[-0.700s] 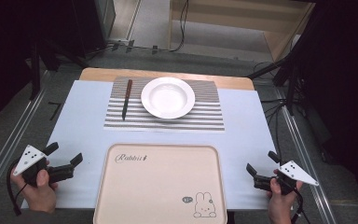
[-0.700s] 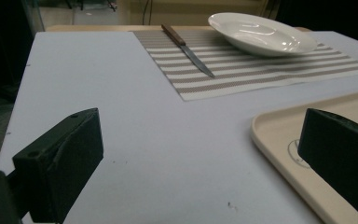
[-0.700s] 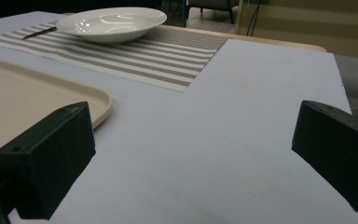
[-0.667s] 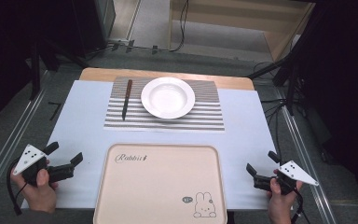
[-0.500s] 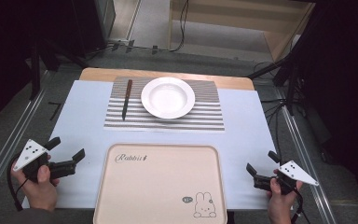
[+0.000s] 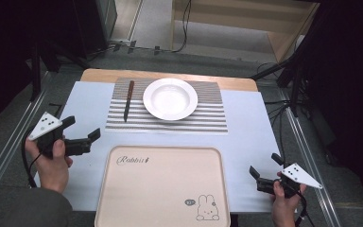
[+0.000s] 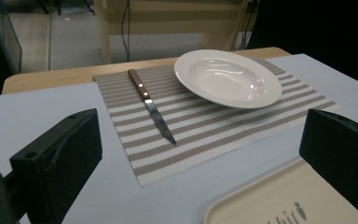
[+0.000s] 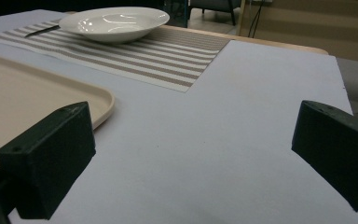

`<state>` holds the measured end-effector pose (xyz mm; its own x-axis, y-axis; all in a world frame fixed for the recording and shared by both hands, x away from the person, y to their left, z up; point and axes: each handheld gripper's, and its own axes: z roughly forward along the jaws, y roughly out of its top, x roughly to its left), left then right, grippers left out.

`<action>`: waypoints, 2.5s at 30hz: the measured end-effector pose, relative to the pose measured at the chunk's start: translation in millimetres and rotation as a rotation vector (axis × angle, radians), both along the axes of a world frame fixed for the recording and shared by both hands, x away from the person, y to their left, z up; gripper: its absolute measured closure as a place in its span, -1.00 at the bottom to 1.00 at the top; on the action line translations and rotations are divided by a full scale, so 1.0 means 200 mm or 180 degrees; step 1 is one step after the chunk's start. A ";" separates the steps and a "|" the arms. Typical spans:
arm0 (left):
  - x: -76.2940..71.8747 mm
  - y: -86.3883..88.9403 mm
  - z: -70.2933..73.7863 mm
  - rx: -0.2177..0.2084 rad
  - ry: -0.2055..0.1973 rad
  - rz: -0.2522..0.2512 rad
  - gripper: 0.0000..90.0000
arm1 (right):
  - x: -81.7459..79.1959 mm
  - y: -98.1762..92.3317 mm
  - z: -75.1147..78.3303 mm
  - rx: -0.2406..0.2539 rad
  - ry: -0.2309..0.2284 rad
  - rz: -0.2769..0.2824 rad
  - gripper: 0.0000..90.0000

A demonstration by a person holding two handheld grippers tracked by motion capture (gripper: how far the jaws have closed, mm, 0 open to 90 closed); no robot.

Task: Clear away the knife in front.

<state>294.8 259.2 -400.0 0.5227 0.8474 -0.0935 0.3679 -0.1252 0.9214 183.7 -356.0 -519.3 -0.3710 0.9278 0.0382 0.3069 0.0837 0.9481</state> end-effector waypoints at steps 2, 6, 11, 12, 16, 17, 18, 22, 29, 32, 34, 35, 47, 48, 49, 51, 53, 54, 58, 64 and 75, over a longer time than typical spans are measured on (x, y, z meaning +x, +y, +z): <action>0.05 -0.03 0.02 0.0002 0.0024 -0.0006 -1.00 | 0.00 0.00 0.00 -0.0012 0.0002 0.0006 -1.00; 0.14 -0.07 0.05 0.0007 0.0103 0.0002 -1.00 | 0.00 0.00 0.00 0.0000 0.0002 0.0005 -1.00; 0.27 -0.11 0.06 0.0110 0.0261 0.0036 -1.00 | 0.00 0.00 0.00 -0.0008 0.0005 0.0011 -1.00; 0.29 -0.12 0.07 0.0124 0.0288 0.0057 -0.95 | 0.00 0.00 0.00 -0.0004 0.0012 0.0010 -1.00; 0.38 -0.16 0.08 0.0176 0.0394 0.0069 -0.88 | 0.00 0.00 0.00 0.0001 0.0013 0.0011 -1.00; 0.40 -0.17 0.08 0.0206 0.0434 0.0074 -0.88 | 0.00 0.00 0.00 -0.0001 0.0013 0.0011 -1.00; 0.42 -0.18 0.08 0.0229 0.0460 0.0070 -0.87 | 0.00 0.00 0.00 -0.0005 0.0010 0.0014 -1.00; 0.51 -0.22 0.08 0.0286 0.0585 0.0076 -0.87 | 0.00 0.00 0.00 0.0001 0.0012 0.0011 -1.00; 0.67 -0.25 0.06 0.0325 0.0784 0.0149 -0.71 | 0.00 0.00 0.00 0.0000 0.0012 0.0010 -1.00; 0.73 -0.26 0.04 0.0347 0.0859 0.0178 -0.71 | 0.00 0.00 0.00 0.0001 0.0015 0.0005 -1.00; 0.77 -0.27 0.03 0.0358 0.0906 0.0192 -0.71 | 0.00 0.00 0.00 0.0012 0.0020 0.0009 -1.00; 0.79 -0.27 0.02 0.0364 0.0936 0.0203 -0.71 | 0.00 0.00 0.00 0.0014 0.0020 0.0008 -1.00; 1.02 -0.32 -0.07 0.0532 0.1349 0.0376 -0.44 | 0.00 0.01 0.00 -0.0040 0.0022 -0.0003 -1.00; 1.04 -0.33 -0.07 0.0542 0.1373 0.0400 -0.39 | 0.00 0.01 0.00 -0.0040 0.0025 -0.0003 -1.00; 1.06 -0.33 -0.09 0.0566 0.1414 0.0439 -0.34 | 0.00 0.01 0.00 -0.0039 0.0031 -0.0004 -1.00; 1.09 -0.34 -0.11 0.0534 0.1488 0.0472 -0.23 | 0.00 0.01 0.00 -0.0038 0.0030 -0.0003 -1.00; 1.11 -0.35 -0.13 0.0510 0.1545 0.0494 -0.20 | 0.00 0.01 0.00 -0.0038 0.0029 -0.0002 -1.00; 1.12 -0.36 -0.14 0.0506 0.1553 0.0514 -0.15 | 0.00 0.01 0.00 -0.0034 0.0030 -0.0001 -1.00; 1.16 -0.40 -0.19 0.0611 0.1643 0.0536 -0.01 | 0.01 0.01 0.00 -0.0032 0.0033 0.0001 -1.00; 1.20 -0.47 -0.26 0.0684 0.1700 0.0480 0.21 | 0.01 0.01 0.00 -0.0033 0.0035 0.0001 -1.00; 1.25 -0.53 -0.34 0.0833 0.1819 0.0627 0.42 | 0.01 0.01 -0.01 -0.0022 0.0029 0.0004 -1.00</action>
<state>545.1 154.1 -467.6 0.2846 0.9546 -0.0882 0.8292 -0.1990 0.5223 185.4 -354.8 -520.4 -0.3720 0.9276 0.0351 0.3154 0.0908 0.9446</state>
